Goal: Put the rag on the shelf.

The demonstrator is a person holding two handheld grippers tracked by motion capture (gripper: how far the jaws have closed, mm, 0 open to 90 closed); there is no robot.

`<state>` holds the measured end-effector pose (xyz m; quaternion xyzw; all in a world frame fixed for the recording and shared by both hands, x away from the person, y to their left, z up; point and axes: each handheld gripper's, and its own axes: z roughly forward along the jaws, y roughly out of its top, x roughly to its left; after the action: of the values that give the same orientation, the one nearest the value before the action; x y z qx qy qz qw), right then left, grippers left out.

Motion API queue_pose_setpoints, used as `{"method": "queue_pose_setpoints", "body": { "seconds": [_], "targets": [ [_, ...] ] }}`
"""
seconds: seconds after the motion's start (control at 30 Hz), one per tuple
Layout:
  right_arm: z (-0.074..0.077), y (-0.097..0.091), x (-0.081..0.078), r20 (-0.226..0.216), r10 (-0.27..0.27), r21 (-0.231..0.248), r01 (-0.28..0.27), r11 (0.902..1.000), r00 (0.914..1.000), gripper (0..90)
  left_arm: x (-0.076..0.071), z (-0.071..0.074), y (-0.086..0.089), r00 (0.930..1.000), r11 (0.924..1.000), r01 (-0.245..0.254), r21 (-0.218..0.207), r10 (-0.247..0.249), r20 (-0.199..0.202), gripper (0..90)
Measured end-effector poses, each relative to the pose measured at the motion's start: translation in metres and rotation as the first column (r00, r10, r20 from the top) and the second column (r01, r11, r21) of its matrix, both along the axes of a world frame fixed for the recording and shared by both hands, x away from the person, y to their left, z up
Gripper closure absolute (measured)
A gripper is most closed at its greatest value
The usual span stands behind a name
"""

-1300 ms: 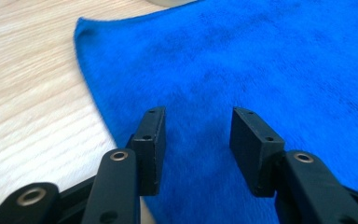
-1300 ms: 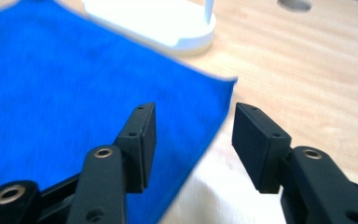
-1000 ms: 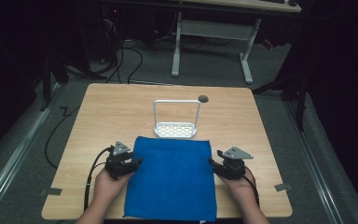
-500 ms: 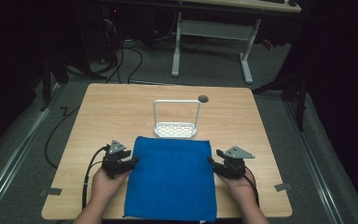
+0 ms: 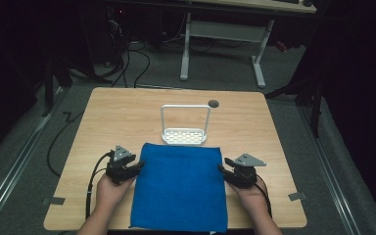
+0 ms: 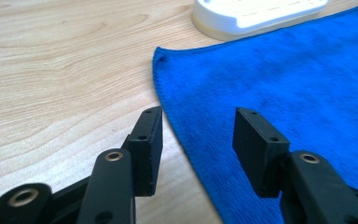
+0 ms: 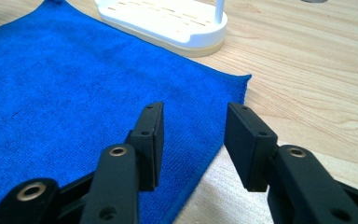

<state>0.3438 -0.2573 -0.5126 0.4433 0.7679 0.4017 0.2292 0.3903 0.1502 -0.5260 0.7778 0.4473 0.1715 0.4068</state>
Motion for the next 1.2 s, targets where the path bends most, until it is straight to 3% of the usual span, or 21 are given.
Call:
{"method": "queue_pose_setpoints", "body": {
  "seconds": [0.13, 0.27, 0.37, 0.4, 0.47, 0.73, 1.0, 1.2],
  "targets": [
    [-0.001, -0.001, 0.001, -0.009, -0.002, -0.001, 0.002, 1.0000, 1.0000, 57.1, 0.011, -0.003, -0.004, 0.9999, 0.9998, -0.007, 0.020, 0.007, 0.012, 54.2],
    [-0.001, 0.000, 0.001, -0.007, 0.005, -0.004, -0.005, 1.0000, 1.0000, 56.9, 0.025, -0.007, -0.009, 0.9999, 0.9991, -0.006, 0.043, 0.007, -0.013, 55.9],
    [-0.001, 0.000, 0.001, -0.010, 0.002, -0.002, -0.002, 1.0000, 0.9999, 56.5, 0.030, -0.006, -0.011, 0.9999, 0.9991, -0.017, 0.039, 0.017, -0.003, 57.1],
    [-0.001, 0.000, 0.001, -0.010, 0.003, -0.002, -0.003, 1.0000, 0.9999, 56.4, 0.037, -0.005, -0.013, 0.9998, 0.9995, -0.017, 0.025, 0.017, -0.013, 57.2],
    [-0.001, 0.000, 0.001, -0.011, 0.003, -0.002, -0.003, 1.0000, 0.9999, 56.3, 0.041, -0.005, -0.014, 0.9995, 0.9995, -0.030, 0.007, 0.030, 0.005, 59.4],
    [-0.002, 0.001, 0.001, -0.021, 0.002, 0.007, -0.001, 1.0000, 0.9998, 56.1, 0.061, -0.003, -0.025, 0.9997, 0.9995, -0.023, 0.020, 0.023, -0.007, 62.0],
    [-0.001, 0.001, 0.000, -0.013, 0.000, 0.010, 0.000, 1.0000, 0.9999, 54.9, 0.063, -0.009, -0.030, 0.9996, 0.9981, -0.025, 0.057, 0.026, -0.011, 62.4],
    [-0.001, 0.000, -0.001, -0.018, -0.022, 0.019, 0.022, 0.9996, 0.9996, 53.6, 0.063, -0.009, -0.029, 0.9997, 0.9987, -0.019, 0.047, 0.019, -0.014, 67.7]
  ]
}}
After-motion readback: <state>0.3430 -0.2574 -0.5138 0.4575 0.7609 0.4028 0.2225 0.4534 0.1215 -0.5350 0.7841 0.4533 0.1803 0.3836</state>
